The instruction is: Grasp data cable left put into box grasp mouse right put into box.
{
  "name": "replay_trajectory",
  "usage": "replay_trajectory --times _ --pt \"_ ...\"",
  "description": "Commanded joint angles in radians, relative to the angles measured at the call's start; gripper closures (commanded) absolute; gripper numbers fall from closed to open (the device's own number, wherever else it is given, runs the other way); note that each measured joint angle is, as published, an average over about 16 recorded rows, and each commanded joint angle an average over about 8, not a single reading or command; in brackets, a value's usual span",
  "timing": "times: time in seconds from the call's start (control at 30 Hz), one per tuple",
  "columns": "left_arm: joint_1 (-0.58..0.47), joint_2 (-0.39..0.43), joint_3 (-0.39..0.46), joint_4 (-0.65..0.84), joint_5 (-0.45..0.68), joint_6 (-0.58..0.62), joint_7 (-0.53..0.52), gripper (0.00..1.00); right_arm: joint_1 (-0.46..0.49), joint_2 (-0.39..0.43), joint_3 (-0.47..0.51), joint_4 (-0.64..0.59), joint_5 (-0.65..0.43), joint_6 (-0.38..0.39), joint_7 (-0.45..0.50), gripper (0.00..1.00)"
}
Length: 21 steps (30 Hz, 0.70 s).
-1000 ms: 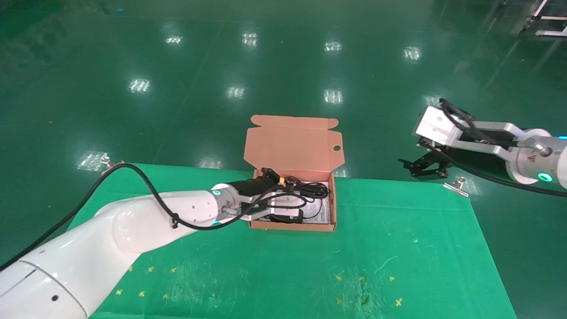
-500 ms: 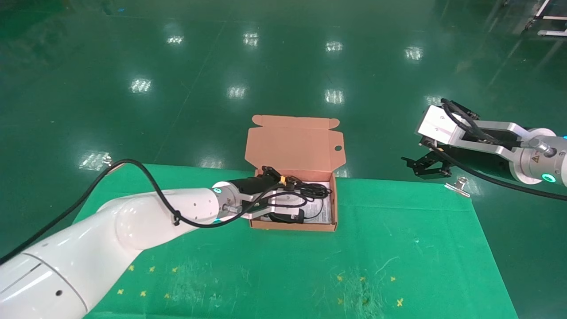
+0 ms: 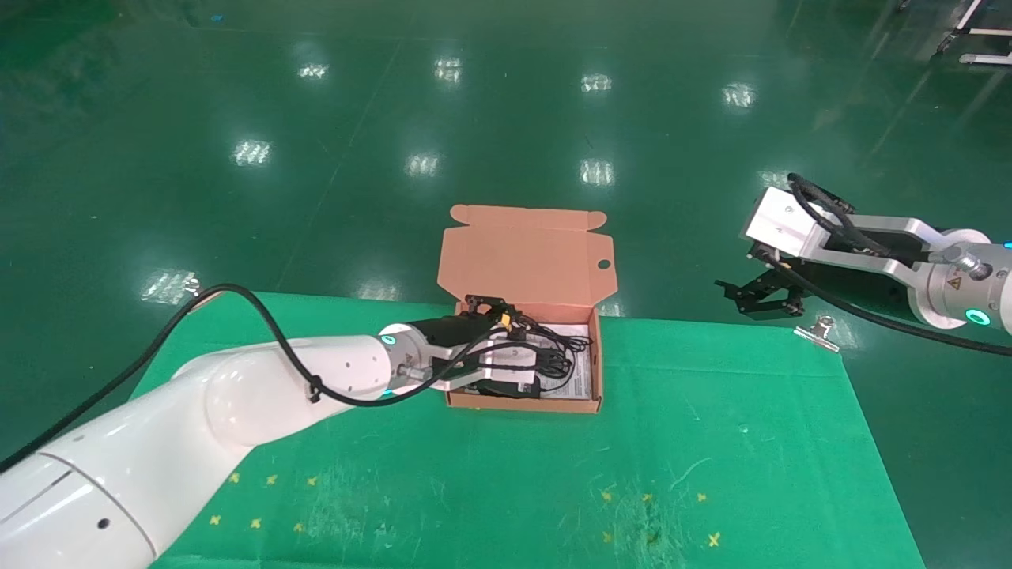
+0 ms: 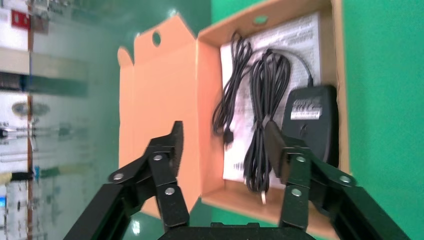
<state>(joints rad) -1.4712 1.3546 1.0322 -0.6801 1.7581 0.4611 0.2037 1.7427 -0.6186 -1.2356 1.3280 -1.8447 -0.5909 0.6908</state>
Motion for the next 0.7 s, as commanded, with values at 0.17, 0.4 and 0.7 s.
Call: replay_trajectory --times 0.17,0.4,0.7 --pt "-0.053 -0.017 -0.018 0.020 -0.004 -0.030 -0.035 0.00 0.020 -0.004 0.014 -0.007 -0.010 0.023 -0.011 0.00" --pt "-0.165 -0.011 -0.041 0.105 0.010 -0.095 -0.104 0.00 0.063 -0.010 0.027 -0.009 -0.042 0.029 -0.037 0.00" --pt "-0.161 -0.065 -0.099 0.078 -0.068 -0.041 -0.143 0.00 0.035 -0.010 0.083 -0.007 0.010 -0.039 -0.078 0.00"
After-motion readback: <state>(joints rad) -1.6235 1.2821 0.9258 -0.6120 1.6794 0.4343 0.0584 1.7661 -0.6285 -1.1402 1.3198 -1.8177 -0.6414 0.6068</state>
